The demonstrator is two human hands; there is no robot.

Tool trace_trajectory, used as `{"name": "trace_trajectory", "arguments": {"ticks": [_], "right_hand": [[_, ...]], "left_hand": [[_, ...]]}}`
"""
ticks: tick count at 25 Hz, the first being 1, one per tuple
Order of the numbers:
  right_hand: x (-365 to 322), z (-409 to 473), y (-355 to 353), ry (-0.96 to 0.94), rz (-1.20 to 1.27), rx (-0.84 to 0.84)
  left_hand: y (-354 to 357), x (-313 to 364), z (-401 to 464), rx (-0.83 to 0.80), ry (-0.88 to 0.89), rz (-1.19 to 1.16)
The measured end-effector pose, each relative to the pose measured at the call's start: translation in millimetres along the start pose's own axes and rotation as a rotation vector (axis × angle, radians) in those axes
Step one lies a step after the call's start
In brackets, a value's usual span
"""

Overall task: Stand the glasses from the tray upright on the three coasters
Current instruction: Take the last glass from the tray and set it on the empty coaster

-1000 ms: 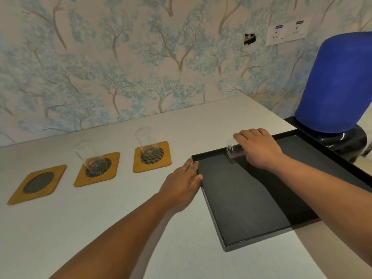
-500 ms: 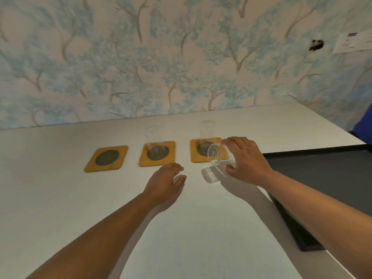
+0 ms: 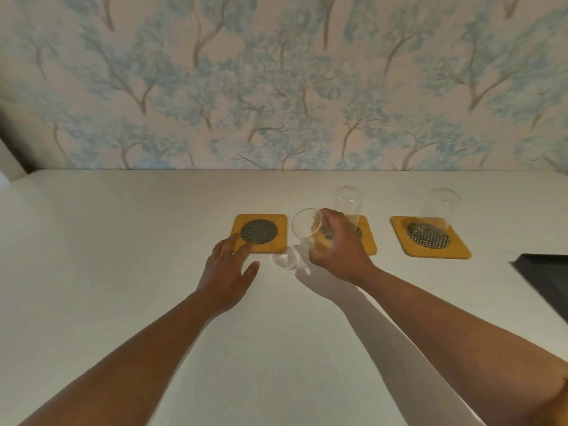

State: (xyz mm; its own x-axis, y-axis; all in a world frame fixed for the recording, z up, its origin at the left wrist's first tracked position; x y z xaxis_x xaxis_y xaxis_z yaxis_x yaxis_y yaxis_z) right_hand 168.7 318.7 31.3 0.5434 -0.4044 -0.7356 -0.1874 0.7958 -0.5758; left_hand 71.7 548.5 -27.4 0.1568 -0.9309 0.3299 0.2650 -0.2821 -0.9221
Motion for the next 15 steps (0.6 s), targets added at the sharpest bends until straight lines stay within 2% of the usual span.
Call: {"name": "trace_trajectory", "arguments": {"ticks": [6,15], "right_hand": [[-1,44,69,0.157,0.264,0.008],[9,98,125,0.21,0.335,-0.029]], "left_hand": [[1,-62,18,-0.038,-0.107,-0.058],[7,-67,23,-0.037,-0.088,-0.047]]}}
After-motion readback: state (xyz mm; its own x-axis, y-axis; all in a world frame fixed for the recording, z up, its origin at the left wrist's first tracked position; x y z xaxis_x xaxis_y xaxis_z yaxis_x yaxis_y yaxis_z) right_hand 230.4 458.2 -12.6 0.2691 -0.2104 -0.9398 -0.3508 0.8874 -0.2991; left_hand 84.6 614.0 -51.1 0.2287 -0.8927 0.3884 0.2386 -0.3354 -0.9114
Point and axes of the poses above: each hand's wrist, its own z-axis towards the middle knuckle, its own y-axis out of the palm, x = y × z, the point moved 9 cm from there along z, towards the middle knuckle, and after that the axes turned 1 degree about z, right-handed, at the moved point
